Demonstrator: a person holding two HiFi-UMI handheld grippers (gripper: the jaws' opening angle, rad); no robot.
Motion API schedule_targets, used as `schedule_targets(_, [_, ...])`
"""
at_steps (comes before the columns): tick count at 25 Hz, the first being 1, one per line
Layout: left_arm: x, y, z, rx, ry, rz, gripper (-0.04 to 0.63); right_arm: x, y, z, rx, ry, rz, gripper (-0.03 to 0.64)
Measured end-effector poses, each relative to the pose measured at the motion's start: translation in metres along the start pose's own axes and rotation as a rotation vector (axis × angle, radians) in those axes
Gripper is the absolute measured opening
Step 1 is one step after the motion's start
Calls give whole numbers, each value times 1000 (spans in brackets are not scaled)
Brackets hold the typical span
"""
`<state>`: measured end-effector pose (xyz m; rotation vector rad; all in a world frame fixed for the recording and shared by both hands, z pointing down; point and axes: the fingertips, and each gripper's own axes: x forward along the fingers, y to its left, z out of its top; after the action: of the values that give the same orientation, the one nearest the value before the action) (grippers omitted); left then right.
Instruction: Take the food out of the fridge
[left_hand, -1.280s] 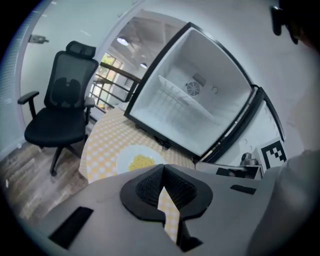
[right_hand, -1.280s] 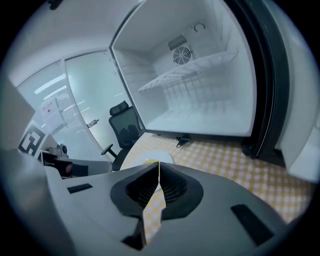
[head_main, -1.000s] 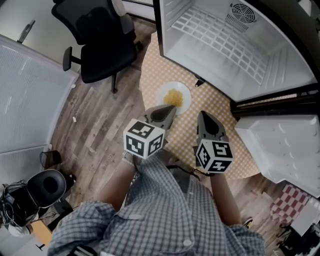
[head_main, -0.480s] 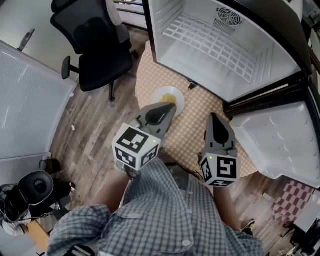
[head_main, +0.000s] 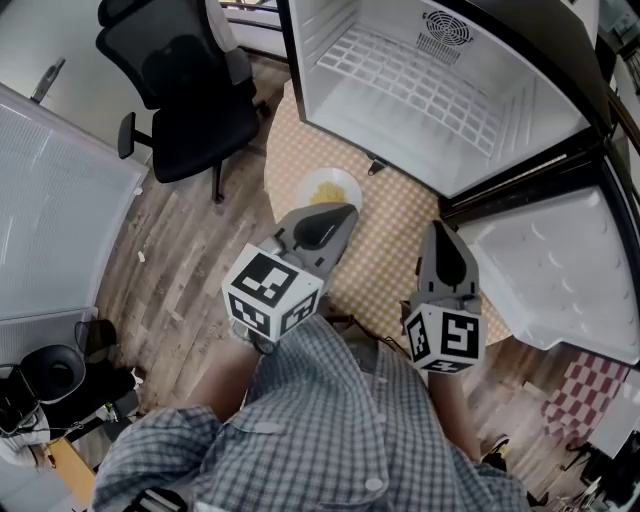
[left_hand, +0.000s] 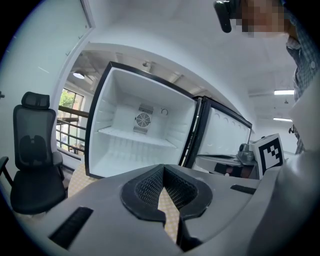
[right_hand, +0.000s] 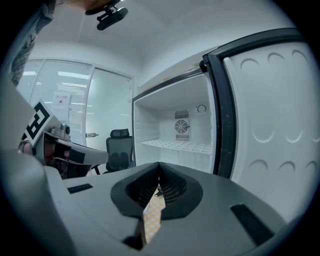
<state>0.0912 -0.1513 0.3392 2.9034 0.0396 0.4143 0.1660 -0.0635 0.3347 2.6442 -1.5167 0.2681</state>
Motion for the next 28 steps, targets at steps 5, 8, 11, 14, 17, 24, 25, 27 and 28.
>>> schedule_targets(5, [1, -5, -2, 5, 9, -6, 6, -3, -2, -2, -1, 9, 0, 9])
schedule_targets(8, [1, -8, -5, 5, 14, -9, 6, -4, -3, -3, 4, 11, -1, 9])
schedule_targets(11, [-1, -9, -7, -3, 15, -6, 6, -5, -2, -4, 8, 12, 4, 9])
schedule_targets(14, [-2, -9, -10, -11, 19, -1, 6, -5, 0, -6, 7, 21, 11, 9])
schedule_targets(17, [-4, -8, -13, -19, 25, 5, 6, -5, 1, -6, -8, 22, 13, 9])
schedule_targets(24, [-3, -8, -17, -27, 33, 9, 6, -4, 4, -8, -40, 27, 22, 9])
schedule_targets(25, [-3, -9, -18, -27, 35, 8, 6, -4, 5, -9, -41, 30, 26, 9])
schedule_targets(27, [-2, -10, -18, -27, 37, 6, 6, -3, 6, -10, -39, 37, 34, 9])
schedule_targets(28, [-2, -10, -19, -26, 39, 5, 6, -3, 6, -11, -38, 40, 37, 9])
